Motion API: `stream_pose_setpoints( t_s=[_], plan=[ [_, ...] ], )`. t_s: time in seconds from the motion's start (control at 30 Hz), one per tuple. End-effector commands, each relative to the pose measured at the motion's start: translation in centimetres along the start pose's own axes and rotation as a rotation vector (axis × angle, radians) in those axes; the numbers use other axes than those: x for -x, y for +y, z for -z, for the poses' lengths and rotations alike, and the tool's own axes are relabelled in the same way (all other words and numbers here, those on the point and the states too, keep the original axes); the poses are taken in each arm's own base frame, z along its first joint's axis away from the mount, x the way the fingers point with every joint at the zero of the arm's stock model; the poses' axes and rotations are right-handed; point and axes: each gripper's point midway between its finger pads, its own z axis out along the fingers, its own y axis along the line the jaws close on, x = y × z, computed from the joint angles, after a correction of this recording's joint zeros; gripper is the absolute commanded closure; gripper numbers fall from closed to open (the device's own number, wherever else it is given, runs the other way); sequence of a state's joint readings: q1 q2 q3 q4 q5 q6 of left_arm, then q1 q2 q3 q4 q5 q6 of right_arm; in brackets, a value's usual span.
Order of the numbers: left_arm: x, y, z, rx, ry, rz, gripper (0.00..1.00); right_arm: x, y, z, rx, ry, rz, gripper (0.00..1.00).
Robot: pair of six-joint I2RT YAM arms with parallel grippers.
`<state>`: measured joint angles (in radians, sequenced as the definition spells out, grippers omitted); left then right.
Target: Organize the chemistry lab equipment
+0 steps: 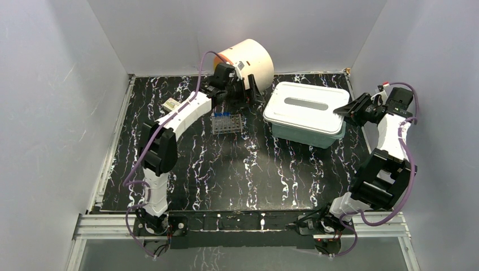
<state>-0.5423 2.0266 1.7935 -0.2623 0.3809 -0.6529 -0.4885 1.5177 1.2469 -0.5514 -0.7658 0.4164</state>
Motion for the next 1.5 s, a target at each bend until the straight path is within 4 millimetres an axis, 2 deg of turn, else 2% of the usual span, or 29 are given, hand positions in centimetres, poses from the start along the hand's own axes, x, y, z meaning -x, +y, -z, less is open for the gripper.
stream_pose_setpoints(
  t_s=[0.0, 0.23, 0.43, 0.8, 1.0, 1.27, 1.47],
  plan=[
    [0.2, -1.1, -0.6, 0.004, -0.001, -0.035, 0.16, 2.1, -3.7, 0.3, -0.178, -0.103, 0.098, 0.62],
    [-1.2, -1.7, -2.9, 0.028, 0.041, -0.072, 0.18, 2.2, -4.4, 0.9, -0.249, -0.147, 0.143, 0.57],
    [-2.2, -2.6, -3.8, 0.012, 0.072, -0.104, 0.26, 2.4, -4.8, 1.2, -0.35, -0.179, 0.228, 0.51],
    [-3.0, -3.3, -3.8, -0.005, 0.09, -0.123, 0.36, 2.8, -4.4, 1.2, -0.473, -0.188, 0.356, 0.5],
    [-2.7, -4.3, -3.2, -0.022, 0.079, -0.134, 0.35, 3.2, -4.3, 2.4, -0.57, -0.214, 0.426, 0.49],
    [-2.6, -5.5, -2.8, -0.05, 0.077, -0.15, 0.36, 3.0, -6.8, 3.3, -0.746, -0.184, 0.435, 0.48],
    [-3.2, -6.6, -2.5, -0.088, 0.091, -0.197, 0.36, 3.8, -6.6, 3.8, -0.784, -0.2, 0.445, 0.46]
  ],
)
